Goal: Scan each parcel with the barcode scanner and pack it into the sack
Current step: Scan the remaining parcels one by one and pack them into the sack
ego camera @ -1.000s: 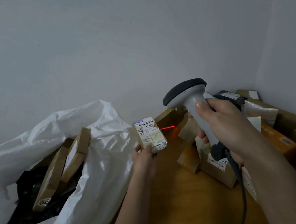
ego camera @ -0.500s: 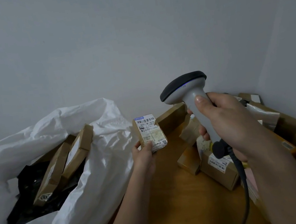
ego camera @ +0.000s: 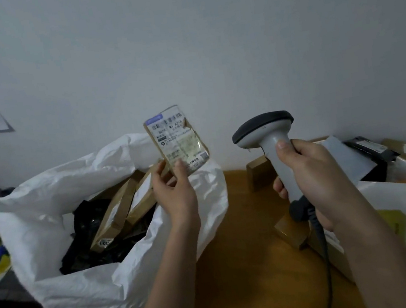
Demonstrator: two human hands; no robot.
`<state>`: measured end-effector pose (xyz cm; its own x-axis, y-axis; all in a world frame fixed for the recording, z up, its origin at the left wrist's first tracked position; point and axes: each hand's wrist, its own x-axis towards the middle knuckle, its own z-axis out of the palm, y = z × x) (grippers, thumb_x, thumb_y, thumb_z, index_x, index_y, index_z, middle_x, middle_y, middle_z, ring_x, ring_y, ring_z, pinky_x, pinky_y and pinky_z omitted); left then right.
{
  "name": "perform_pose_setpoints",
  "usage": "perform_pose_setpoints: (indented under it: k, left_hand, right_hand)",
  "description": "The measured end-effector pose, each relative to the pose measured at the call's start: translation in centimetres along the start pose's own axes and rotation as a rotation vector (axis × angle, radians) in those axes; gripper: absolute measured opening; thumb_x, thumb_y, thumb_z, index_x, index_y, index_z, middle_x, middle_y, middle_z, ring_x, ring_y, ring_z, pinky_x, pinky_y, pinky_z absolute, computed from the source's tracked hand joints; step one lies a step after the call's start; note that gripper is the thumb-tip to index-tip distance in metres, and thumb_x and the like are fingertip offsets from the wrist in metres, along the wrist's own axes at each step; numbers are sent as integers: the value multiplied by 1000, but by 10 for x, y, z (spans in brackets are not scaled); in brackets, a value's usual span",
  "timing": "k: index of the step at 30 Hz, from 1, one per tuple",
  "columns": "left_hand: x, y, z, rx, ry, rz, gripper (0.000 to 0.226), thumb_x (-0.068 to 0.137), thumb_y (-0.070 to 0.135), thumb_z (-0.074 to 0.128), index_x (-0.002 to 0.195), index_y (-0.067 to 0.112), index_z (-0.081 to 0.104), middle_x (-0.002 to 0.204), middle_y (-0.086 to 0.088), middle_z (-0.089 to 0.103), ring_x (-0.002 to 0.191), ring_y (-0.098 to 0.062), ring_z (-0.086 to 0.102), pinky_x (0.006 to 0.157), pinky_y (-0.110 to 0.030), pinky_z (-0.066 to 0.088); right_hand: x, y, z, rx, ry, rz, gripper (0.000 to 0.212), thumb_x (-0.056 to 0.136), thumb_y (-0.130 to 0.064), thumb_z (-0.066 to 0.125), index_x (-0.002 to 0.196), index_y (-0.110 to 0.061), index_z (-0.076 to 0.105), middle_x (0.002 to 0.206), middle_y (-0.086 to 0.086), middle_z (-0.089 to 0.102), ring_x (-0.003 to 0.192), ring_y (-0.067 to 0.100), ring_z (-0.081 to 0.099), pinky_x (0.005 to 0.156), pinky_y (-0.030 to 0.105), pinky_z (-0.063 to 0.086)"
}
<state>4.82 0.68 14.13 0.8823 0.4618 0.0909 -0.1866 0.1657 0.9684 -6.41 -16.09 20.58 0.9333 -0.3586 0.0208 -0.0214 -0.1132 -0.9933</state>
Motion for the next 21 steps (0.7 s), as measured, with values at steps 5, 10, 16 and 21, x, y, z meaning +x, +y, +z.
perform_pose_setpoints:
  k: [5,10,16,21]
  left_hand:
    - [36,11,-24,-51,236,-126,38,93,35,64,122,15,49,114,0,59,94,-12,64,71,-27,55]
    - [39,8,-23,8,220,-137,45,91,38,66,123,18,42,139,-7,33,103,-22,64,79,-27,52]
    - [10,-11,10,-10,-5,-13,14,97,24,59,109,21,51,106,-4,59,75,-9,71,62,-13,52]
    - [-14,-44,57,118,-201,-14,7,95,15,58,96,22,56,89,1,61,77,-18,71,69,-27,56]
  right_hand:
    - [7,8,21,27,-67,11,27,102,-41,44,96,-21,61,52,-1,63,47,10,57,51,29,46]
    - [14,18,23,30,-53,34,26,102,-42,44,99,-23,61,52,0,63,47,11,58,53,30,45]
    - [27,36,-2,9,76,91,28,102,-42,43,96,-21,61,53,4,63,49,16,57,55,35,46]
    - [42,60,-43,-22,221,143,37,103,-37,43,91,-6,61,55,7,60,50,18,56,54,35,47]
